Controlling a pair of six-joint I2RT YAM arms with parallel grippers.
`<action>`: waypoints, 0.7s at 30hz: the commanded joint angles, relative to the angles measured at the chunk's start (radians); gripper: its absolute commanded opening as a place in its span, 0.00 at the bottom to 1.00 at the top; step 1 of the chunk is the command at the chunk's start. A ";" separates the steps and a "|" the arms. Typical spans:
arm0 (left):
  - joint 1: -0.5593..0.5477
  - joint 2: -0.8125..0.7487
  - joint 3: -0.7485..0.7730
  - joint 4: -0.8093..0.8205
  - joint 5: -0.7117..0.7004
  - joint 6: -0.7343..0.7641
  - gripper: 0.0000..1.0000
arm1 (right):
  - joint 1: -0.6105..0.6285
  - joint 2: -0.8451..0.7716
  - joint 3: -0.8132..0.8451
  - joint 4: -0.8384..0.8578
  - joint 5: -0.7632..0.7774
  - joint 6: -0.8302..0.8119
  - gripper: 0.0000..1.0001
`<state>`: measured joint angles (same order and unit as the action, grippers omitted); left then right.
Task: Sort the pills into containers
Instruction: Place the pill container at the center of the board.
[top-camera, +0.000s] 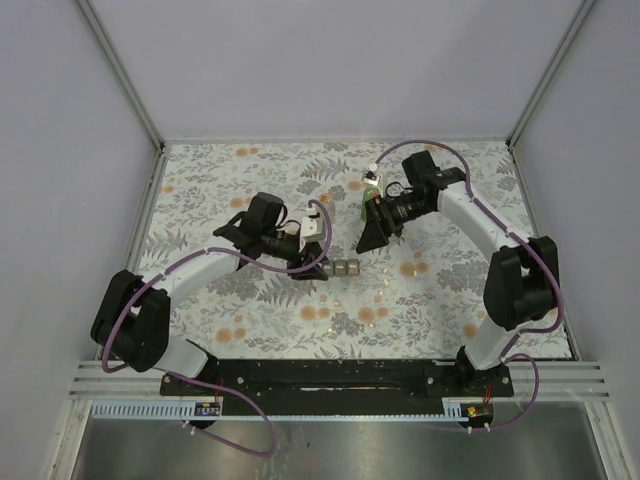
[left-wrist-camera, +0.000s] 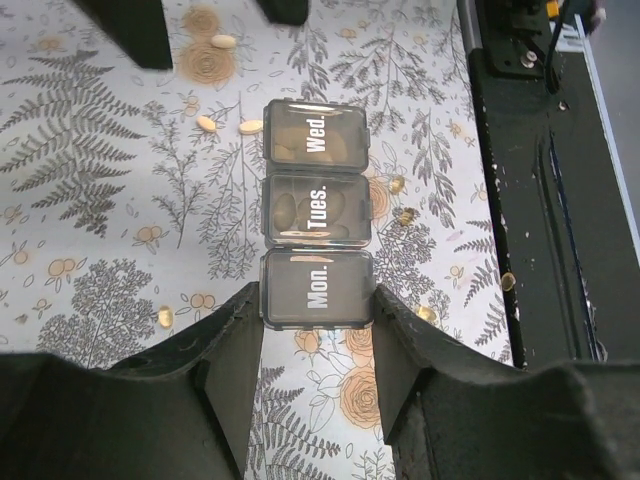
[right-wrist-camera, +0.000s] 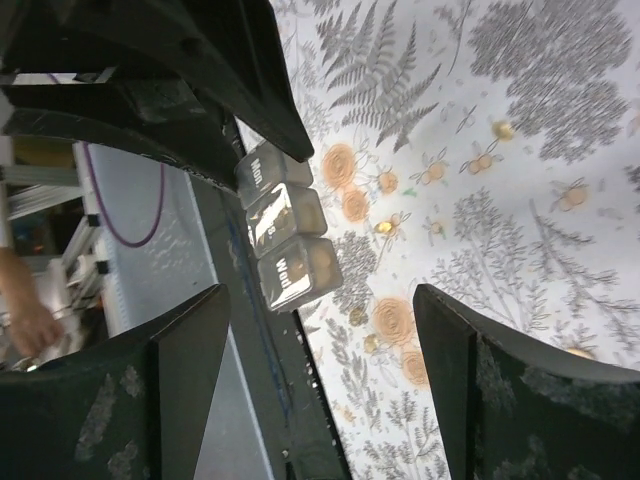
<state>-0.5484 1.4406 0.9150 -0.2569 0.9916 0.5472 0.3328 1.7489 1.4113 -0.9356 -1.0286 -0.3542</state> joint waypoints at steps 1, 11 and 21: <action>0.041 0.004 0.027 0.110 0.025 -0.127 0.00 | -0.001 -0.133 -0.011 0.116 0.116 0.069 0.83; 0.096 0.087 0.059 0.220 -0.076 -0.289 0.00 | 0.020 -0.285 -0.109 0.257 0.248 0.075 0.84; 0.076 0.158 -0.125 0.608 -0.241 -0.475 0.00 | 0.025 -0.282 -0.167 0.294 0.262 0.090 0.84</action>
<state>-0.4576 1.5757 0.8749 0.0998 0.8303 0.1711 0.3508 1.4784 1.2556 -0.6971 -0.7799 -0.2771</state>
